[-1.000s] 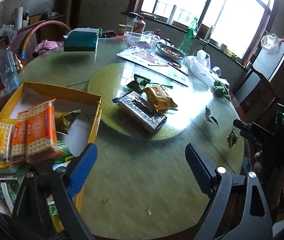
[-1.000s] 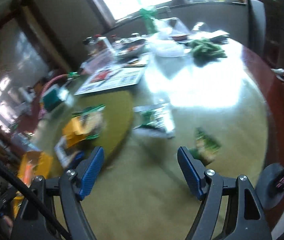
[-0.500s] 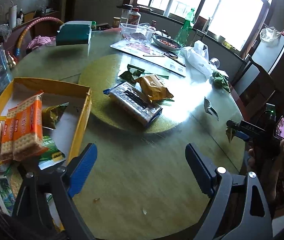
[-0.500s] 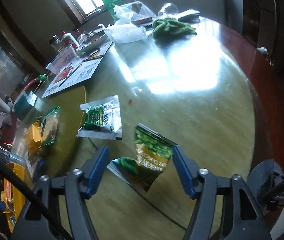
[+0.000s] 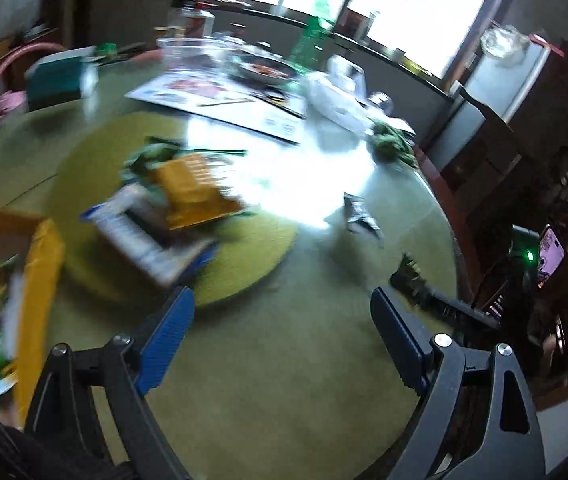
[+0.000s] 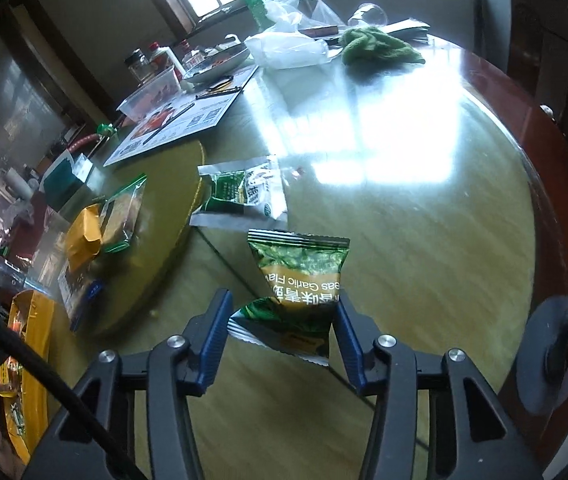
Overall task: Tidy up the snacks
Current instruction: 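Grasp the green Peas Garlic bag with the right tool while the left tool grasps a small white-green packet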
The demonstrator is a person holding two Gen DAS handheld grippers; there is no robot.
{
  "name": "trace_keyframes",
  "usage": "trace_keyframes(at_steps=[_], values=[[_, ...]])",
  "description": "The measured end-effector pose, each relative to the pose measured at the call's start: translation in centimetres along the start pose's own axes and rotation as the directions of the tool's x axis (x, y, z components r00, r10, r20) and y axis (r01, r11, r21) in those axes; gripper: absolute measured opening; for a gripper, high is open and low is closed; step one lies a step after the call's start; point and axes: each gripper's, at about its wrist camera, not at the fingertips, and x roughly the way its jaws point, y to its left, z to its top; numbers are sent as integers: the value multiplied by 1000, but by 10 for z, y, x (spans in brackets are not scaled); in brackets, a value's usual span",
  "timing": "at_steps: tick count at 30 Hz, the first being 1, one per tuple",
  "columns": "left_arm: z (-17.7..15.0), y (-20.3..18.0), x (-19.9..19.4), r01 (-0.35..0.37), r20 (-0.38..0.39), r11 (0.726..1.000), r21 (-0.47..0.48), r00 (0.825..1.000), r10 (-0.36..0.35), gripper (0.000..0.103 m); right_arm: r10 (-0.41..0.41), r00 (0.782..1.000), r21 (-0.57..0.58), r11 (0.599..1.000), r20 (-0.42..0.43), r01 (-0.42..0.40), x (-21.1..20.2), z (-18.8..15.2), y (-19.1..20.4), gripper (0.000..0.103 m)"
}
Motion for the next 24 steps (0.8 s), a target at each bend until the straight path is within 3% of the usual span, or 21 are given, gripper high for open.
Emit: trace_keyframes(at_steps=[3,9,11,13,17,20,22,24], values=[[18,-11,33,41,-57,999,-26,997,-42,90,37,999,4,999,-9,-37,-2,-2,-2,50],[50,-27,92,48,-110,997,-63,992,-55,85,112,993,4,994,-22,-112,-5,-6,-1,55],[59,-34,110,46,-128,996,-71,990,-55,84,101,995,-5,995,-20,-101,-5,-7,0,58],[63,-38,123,51,-145,995,-86,987,-64,76,98,995,-13,995,-11,-98,-6,-6,-1,58],[67,-48,148,34,-179,996,-83,983,-49,70,105,994,-1,994,-11,-105,-4,-6,-6,58],[67,-53,156,20,-186,997,-71,982,-33,47,113,994,3,994,-8,-113,-5,-6,-7,58],[64,-53,157,19,-201,998,-52,979,-29,19,115,993,4,993,-4,-115,-7,-6,-7,58],[62,-49,156,20,-205,998,-53,978,-31,15,120,993,4,993,-4,-120,-7,-4,-6,58]])
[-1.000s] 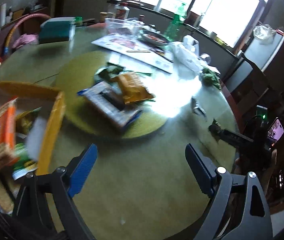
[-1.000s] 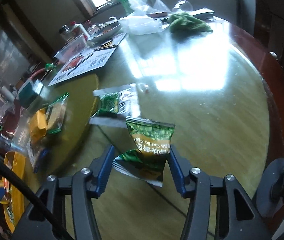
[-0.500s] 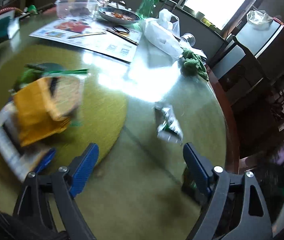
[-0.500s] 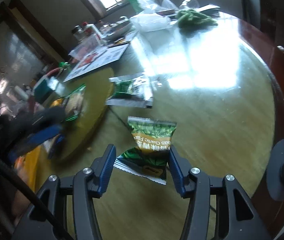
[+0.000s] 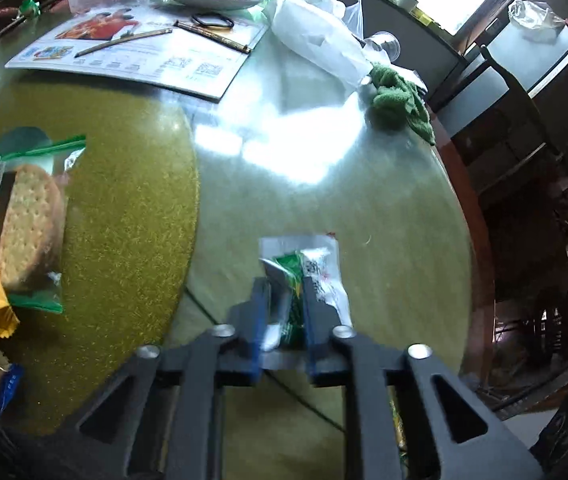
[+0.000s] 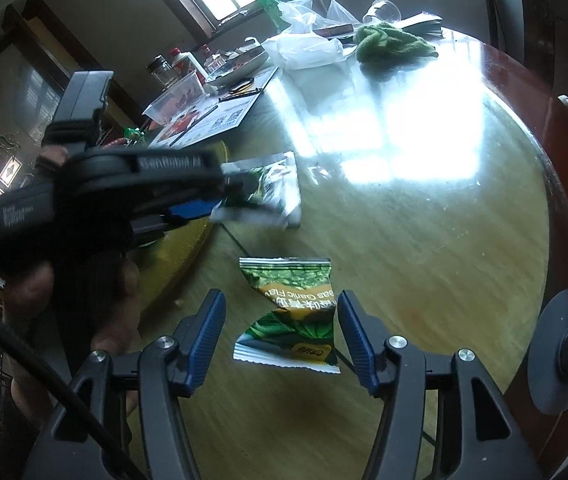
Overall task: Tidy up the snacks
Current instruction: 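Grasp the green Peas Garlic bag with the right tool while the left tool grasps a small white-green packet, then carry both held packs over the yellow tray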
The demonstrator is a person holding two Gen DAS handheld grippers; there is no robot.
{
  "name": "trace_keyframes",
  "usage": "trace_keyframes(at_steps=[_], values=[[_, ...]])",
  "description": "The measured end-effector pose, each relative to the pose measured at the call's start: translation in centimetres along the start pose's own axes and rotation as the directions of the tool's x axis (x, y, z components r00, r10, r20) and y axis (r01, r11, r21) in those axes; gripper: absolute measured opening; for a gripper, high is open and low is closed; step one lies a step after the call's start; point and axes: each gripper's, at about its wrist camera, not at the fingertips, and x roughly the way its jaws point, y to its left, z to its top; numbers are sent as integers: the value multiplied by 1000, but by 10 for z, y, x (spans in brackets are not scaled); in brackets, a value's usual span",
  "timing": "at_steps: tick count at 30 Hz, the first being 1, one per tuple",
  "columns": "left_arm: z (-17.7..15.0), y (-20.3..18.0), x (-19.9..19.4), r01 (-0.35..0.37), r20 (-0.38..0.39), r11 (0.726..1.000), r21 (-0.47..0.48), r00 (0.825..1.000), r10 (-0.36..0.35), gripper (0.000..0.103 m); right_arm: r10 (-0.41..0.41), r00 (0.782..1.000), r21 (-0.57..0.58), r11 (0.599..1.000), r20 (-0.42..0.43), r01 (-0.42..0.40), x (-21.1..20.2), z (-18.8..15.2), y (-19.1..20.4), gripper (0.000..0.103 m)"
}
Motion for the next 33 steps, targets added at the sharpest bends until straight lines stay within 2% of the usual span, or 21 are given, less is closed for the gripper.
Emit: trace_keyframes(at_steps=[4,7,9,12,18,22,27,33], values=[[-11,19,-16,-34,20,999,-7,999,35,13,-19,1000,-7,1000,-6,19,7,2,4,58],[-34,43,-38,-60,26,998,-25,998,60,13,-39,999,-11,999,-3,39,9,2,7,57],[-50,55,-52,-81,39,996,-26,996,82,13,-55,998,-11,998,-3,55,10,-1,11,47],[-85,74,-79,-109,63,993,-37,992,112,13,-71,997,-21,997,-2,71,9,-8,17,44],[-162,113,-137,-96,131,993,-66,986,104,13,-70,997,-90,994,-24,67,4,-38,45,43],[-190,132,-166,-54,172,993,-105,983,72,12,-51,998,-154,987,-45,43,5,-60,73,43],[-213,152,-199,-2,224,989,-151,974,36,12,10,997,-222,975,-79,-28,10,-80,108,43],[-226,169,-234,22,288,984,-176,957,30,12,144,984,-253,953,-109,-167,8,-94,151,41]])
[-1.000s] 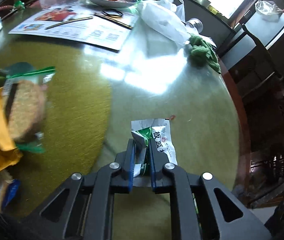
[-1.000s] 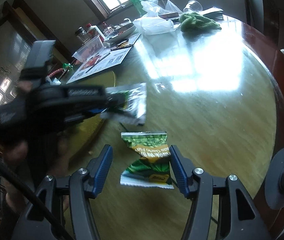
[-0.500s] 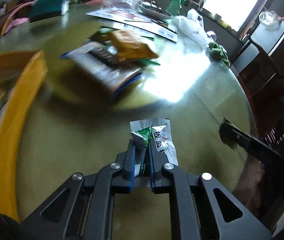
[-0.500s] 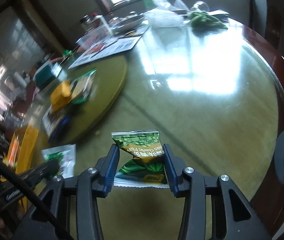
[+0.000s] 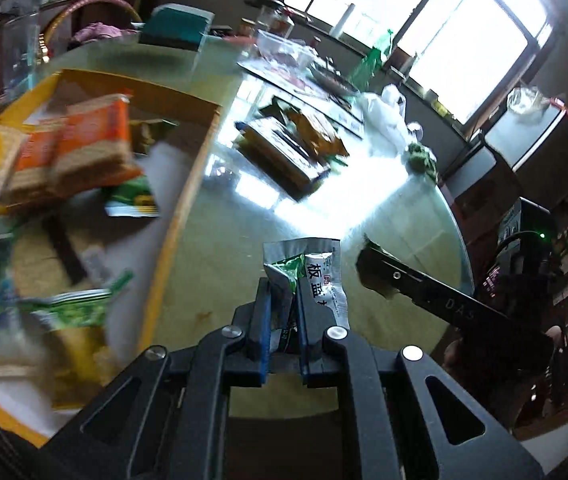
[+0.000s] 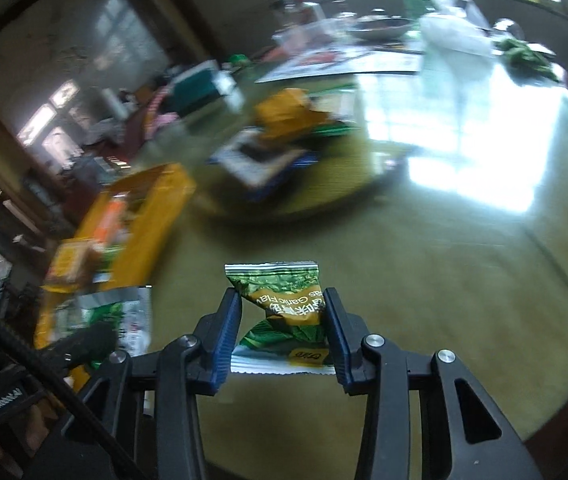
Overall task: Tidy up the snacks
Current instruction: 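Carry both held packs over the yellow tray, then open both tools to release the packs into the tray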
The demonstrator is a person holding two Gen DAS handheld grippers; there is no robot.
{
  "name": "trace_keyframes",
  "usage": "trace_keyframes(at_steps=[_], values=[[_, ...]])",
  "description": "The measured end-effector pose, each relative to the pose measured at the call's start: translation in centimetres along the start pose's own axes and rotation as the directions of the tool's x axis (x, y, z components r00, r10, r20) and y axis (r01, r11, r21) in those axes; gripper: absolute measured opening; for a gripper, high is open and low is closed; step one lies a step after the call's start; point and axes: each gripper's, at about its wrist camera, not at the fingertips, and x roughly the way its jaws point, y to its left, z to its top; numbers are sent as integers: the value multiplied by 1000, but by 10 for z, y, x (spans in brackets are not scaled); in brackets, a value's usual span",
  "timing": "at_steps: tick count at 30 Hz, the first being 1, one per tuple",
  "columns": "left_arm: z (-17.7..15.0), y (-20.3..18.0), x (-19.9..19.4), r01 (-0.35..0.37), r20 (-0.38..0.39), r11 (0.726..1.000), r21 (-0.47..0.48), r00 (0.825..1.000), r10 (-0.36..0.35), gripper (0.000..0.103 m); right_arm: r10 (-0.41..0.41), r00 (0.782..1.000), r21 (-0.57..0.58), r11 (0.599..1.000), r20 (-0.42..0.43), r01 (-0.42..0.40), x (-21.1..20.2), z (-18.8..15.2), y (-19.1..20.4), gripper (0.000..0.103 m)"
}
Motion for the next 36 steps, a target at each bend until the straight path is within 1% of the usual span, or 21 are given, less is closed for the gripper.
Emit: trace_keyframes(at_steps=[3,6,10,14,16,19,22,23,26,29,32,36], values=[[3,17,-25,-6,45,999,-34,999,8,12,50,999,-60,997,14,-49,-1,1,31,41],[9,36,-47,-36,91,997,-67,995,42,12,108,994,-107,989,14,-106,1,4,61,41],[15,67,-69,-110,139,987,-120,982,126,12,163,987,-163,973,-2,-161,13,8,98,41],[17,94,-77,-147,154,974,-172,973,174,12,224,974,-173,959,-17,-224,24,26,124,41],[18,105,-79,-161,152,968,-193,970,191,12,221,975,-181,959,-3,-218,30,41,138,41],[19,114,-78,-181,143,962,-204,967,212,12,189,982,-186,965,7,-184,47,62,154,41],[19,121,-74,-185,121,961,-206,970,212,12,179,984,-169,969,-18,-179,72,76,160,41],[19,122,-71,-190,111,960,-205,970,215,12,161,987,-177,971,-30,-164,83,78,162,41],[20,128,-67,-193,100,959,-207,971,217,12,141,988,-182,972,-57,-149,102,74,165,41],[22,130,-63,-202,89,956,-211,970,225,12,98,992,-186,976,-73,-111,117,71,167,41],[22,132,-60,-211,78,954,-212,970,231,12,58,997,-205,976,-59,-69,121,69,167,41],[22,134,-53,-219,64,952,-214,969,237,13,48,997,-205,977,-65,-60,124,67,165,43]])
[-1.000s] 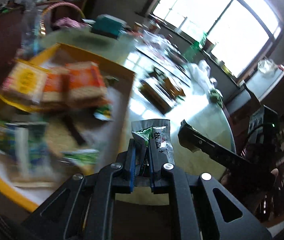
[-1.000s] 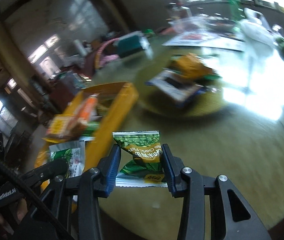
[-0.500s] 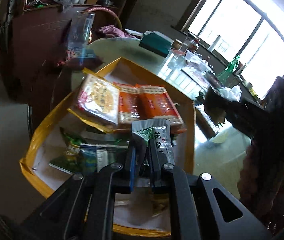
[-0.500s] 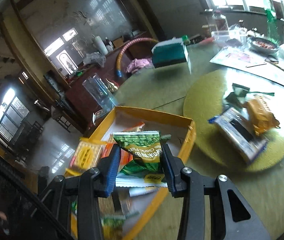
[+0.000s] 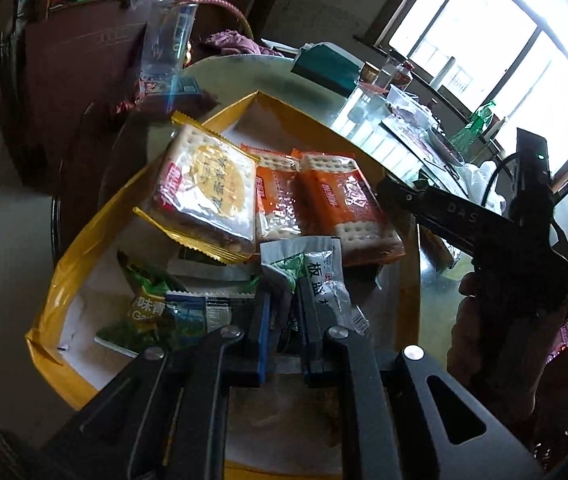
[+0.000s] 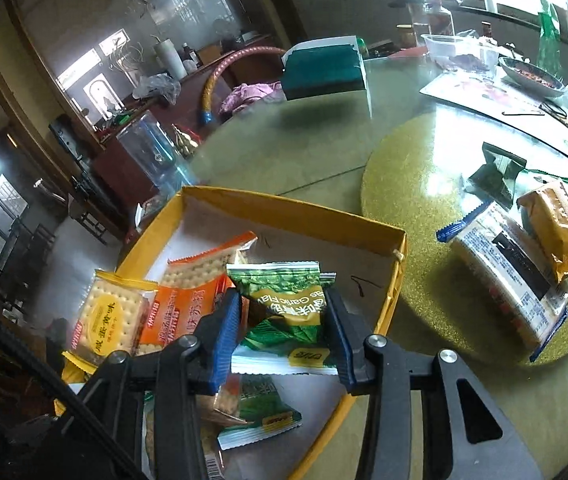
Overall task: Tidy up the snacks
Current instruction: 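Open both tools to release the packs into the tray, then move both tools back toward the snacks on the gold mat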
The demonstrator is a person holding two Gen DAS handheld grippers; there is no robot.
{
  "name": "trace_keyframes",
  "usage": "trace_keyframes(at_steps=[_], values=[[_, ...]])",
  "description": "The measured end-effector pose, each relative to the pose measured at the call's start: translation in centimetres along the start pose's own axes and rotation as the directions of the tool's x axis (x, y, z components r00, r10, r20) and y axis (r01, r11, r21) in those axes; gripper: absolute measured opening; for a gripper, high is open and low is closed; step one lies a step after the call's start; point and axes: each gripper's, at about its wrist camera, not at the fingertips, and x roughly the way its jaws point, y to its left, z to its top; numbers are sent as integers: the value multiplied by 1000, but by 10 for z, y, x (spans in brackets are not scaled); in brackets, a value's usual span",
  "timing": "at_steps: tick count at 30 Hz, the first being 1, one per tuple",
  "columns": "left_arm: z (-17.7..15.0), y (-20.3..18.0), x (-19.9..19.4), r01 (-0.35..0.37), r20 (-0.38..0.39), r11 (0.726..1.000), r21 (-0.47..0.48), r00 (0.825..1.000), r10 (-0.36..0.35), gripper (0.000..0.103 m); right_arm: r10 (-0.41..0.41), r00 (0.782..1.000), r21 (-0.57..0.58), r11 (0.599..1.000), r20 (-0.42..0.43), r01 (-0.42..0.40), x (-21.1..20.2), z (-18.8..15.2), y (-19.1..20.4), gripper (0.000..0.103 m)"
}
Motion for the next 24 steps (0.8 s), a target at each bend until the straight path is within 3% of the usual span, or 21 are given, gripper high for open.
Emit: trace_keyframes(at_steps=[3,5,7,9,13,17,24], values=[[-2,-3,0,3,3,1000,18,1000,-3,16,31,999,13,999,12,-31,-6,-2,-4,47],[-3,-5,-2,-16,15,999,30,1000,16,22,52,998,33,998,26,-53,-14,-2,-7,59],[-3,-7,-5,-46,40,999,25,998,45,40,69,996,59,996,47,-72,-24,-3,-12,62],[-5,-13,-12,-56,82,998,37,995,52,45,76,995,60,995,61,-80,-35,-5,-14,62],[-7,-39,-26,-40,142,993,113,990,24,67,118,988,69,990,98,-125,-62,-15,-26,62],[-7,-68,-29,1,151,986,169,988,-26,71,124,983,140,980,136,-144,-91,-26,-55,72],[-7,-114,-14,76,84,972,221,992,-97,72,18,984,211,976,176,-56,-128,-37,-115,73]])
